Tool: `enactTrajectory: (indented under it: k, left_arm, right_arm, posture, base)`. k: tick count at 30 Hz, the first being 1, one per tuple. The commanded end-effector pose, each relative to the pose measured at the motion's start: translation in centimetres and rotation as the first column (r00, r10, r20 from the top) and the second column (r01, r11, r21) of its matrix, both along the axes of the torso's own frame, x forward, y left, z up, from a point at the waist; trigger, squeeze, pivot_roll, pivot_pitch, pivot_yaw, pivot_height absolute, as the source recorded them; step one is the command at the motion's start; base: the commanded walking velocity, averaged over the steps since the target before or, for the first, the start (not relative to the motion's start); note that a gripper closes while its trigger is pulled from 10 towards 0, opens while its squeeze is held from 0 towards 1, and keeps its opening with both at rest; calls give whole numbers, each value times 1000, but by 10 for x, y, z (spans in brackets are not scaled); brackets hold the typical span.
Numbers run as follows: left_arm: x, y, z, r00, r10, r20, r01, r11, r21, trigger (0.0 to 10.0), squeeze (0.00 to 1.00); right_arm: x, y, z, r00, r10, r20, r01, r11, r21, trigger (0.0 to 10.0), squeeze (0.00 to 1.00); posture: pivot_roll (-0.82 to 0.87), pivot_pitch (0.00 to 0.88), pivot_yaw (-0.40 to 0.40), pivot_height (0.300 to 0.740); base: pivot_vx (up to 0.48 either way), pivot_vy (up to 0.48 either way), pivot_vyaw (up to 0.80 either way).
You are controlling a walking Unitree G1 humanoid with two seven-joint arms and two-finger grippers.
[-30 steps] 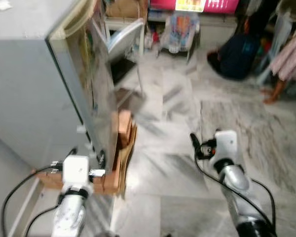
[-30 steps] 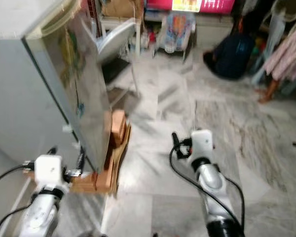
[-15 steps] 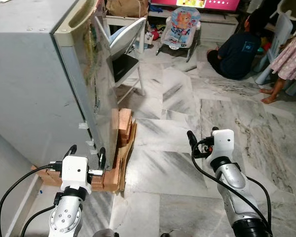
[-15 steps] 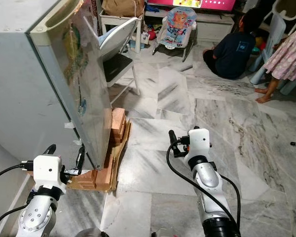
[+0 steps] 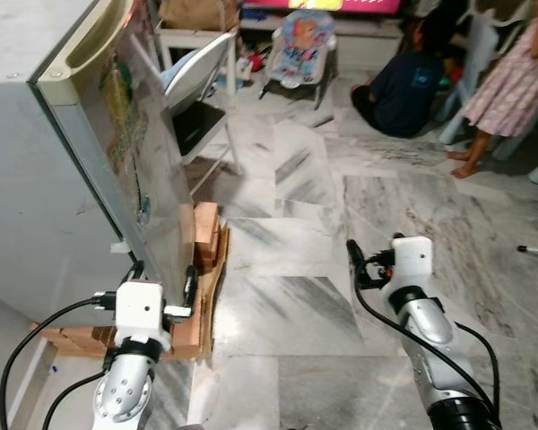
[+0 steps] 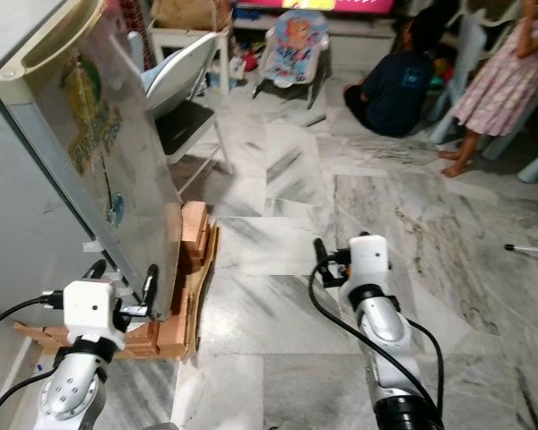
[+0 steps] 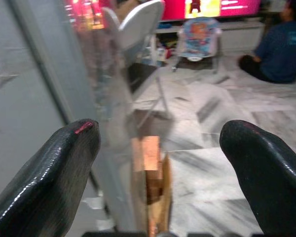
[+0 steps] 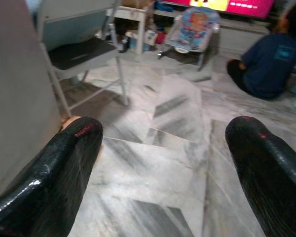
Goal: Restocking fridge
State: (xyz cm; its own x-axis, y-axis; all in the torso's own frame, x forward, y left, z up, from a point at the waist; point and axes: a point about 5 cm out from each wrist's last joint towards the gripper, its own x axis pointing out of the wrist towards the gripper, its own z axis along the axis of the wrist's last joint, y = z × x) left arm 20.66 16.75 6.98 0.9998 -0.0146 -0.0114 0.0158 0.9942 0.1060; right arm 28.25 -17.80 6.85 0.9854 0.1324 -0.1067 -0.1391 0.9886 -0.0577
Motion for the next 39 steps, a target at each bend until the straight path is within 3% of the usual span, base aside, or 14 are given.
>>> enactTrajectory:
  k: [1,16,19,28,33,39]
  left_arm:
    - [-1,2,-1,1000,9,-1,-9,1000,5,10000,0]
    - [0,3,-4,999,28,-16,-29,1000,0,10000,0]
    - [0,10,-6,994,106,-11,-105,992,63,10000,0]
    - [1,19,-7,990,137,-22,-136,990,20,10000,0]
    - [14,41,-11,975,216,-42,-214,975,56,10000,0]
    - [23,49,-11,972,229,-54,-226,973,51,10000,0]
  right_arm:
    - [0,-4,0,1000,-3,3,3,1000,-8,10000,0]
    - [0,-2,0,1000,4,1,-4,1000,-8,10000,0]
    - [-1,-2,-1,1000,4,-2,-4,1000,-7,10000,0]
    - [-4,0,-4,1000,13,-12,-13,1000,-3,10000,0]
    - [-4,0,-5,1000,21,-20,-21,1000,-7,10000,0]
    - [-5,-1,-5,999,27,-21,-27,1000,-7,10000,0]
  posture:
    - [47,40,-42,740]
    - [45,40,-42,740]
    - [45,39,-40,740]
    - [42,45,-40,740]
    - [40,46,-42,740]
    - [35,49,-39,740]
  base:
    - [431,0,0]
    - [308,0,0]
    - [0,0,0]
    - [0,0,0]
    - [0,0,0]
    - [0,0,0]
